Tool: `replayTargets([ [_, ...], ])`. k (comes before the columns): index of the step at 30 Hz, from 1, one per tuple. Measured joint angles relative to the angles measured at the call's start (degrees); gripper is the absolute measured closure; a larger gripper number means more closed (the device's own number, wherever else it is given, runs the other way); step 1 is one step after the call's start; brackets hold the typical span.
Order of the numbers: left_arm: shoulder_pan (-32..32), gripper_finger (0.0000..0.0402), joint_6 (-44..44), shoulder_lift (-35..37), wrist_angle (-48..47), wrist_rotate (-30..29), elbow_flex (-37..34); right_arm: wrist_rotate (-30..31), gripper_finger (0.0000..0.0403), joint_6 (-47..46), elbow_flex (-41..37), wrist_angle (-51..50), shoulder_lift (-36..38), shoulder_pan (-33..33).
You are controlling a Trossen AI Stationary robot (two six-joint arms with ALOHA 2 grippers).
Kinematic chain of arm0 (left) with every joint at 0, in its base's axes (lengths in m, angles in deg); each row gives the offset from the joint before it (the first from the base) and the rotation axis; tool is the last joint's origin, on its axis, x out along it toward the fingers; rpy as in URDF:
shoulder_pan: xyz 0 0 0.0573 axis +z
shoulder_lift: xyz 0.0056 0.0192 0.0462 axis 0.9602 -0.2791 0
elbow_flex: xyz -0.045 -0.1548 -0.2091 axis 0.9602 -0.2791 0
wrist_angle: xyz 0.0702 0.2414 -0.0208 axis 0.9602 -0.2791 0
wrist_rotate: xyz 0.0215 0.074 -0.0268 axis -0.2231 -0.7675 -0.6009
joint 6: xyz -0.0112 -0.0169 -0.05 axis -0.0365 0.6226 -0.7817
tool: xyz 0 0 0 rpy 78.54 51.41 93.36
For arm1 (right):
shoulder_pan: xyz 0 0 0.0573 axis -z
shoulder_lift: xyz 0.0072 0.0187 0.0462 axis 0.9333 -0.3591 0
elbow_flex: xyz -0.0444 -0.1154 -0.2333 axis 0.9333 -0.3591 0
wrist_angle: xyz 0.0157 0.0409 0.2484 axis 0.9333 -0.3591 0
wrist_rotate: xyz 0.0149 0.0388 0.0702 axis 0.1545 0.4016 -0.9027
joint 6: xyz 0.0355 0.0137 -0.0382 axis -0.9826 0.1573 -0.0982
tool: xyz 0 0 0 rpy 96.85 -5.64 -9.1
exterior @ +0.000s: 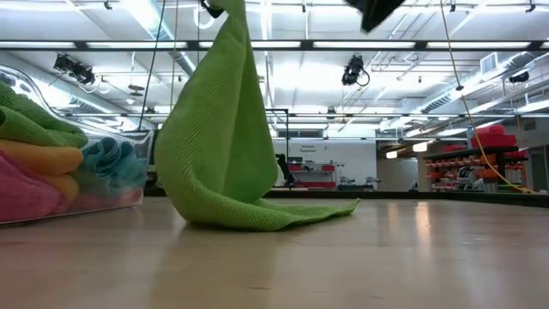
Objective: Fold microfiber towels
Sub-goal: Fold the green microfiber cloth
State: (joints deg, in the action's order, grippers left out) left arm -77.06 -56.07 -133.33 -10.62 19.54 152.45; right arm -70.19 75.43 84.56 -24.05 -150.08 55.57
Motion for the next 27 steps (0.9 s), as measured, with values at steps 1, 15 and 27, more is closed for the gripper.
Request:
replayTargets([
  [1, -0.01, 0.0369, 0.07, -0.01, -0.50, 0.01, 0.00, 0.00, 0.0329, 0.75, -2.40, 3.01, 0.00, 0.02],
  [15, -0.05, 0.0389, 0.21, -0.06, -1.32, 0.07, 0.00, 1.34, 0.0270, 13.85, -33.49, 42.04, -0.07, 0.26],
  [27, -0.07, 0.0365, 0.32, -0.15, -1.32, -1.64, 0.00, 4.72, 0.0286, 28.59, -47.83, 60.09, -0.07, 2.69],
])
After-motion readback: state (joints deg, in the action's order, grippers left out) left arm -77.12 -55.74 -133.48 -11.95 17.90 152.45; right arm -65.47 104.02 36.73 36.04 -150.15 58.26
